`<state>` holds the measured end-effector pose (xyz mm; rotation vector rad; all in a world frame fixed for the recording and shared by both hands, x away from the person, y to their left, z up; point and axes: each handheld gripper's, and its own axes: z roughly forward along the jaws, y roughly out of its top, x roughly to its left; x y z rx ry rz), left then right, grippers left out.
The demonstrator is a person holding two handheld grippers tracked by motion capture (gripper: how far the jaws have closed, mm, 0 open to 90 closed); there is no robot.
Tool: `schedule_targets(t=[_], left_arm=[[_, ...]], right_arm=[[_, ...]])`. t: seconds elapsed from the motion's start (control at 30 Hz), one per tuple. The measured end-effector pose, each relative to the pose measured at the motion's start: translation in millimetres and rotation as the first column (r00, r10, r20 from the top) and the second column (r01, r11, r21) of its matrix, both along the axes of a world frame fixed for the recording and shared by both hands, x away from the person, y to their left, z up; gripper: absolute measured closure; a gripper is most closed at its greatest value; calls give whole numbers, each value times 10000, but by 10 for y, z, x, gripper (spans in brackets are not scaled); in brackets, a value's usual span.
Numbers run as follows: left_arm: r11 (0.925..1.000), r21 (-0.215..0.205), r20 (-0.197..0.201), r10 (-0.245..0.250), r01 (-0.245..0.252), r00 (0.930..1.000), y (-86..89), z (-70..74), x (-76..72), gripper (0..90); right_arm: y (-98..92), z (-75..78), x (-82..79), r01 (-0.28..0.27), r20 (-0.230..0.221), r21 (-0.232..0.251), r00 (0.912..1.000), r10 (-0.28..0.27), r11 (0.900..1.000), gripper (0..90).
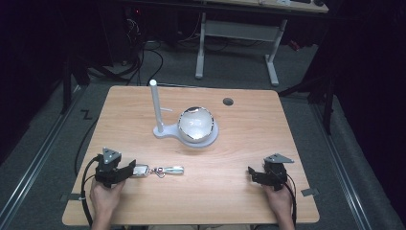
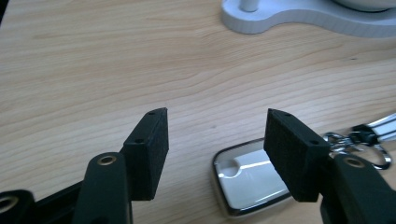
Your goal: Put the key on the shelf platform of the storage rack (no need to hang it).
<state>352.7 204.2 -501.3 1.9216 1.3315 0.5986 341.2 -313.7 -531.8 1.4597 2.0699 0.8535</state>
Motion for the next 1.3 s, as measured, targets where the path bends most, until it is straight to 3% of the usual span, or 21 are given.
schedule_targets(t=[0.2,0.3,0.5,0.53,0.87,1.3], left_arm=[[9963,129,-23,-849,849,9964,-225,56,-38,395],[9946,37,-38,-1034,1035,9946,-281,59,-46,392],[9875,-94,-129,-1577,1576,9874,-411,66,-60,384],[9836,-93,-156,-1801,1799,9835,-453,61,-62,386],[9692,102,-535,-2453,2462,9680,-628,-21,-39,395],[9620,220,-872,-2693,2721,9591,-718,-122,35,419]], right_arm=[[1,0,0,5,1,5,10000,-5,10000,229],[1,0,0,4,1,6,10000,-4,10000,229],[1,0,0,6,2,6,10000,-6,10000,229],[1,0,0,9,-2,9,10000,-9,10000,229],[1,0,0,7,-1,6,10000,-7,10000,229],[1,0,0,4,1,8,10000,-4,10000,229]])
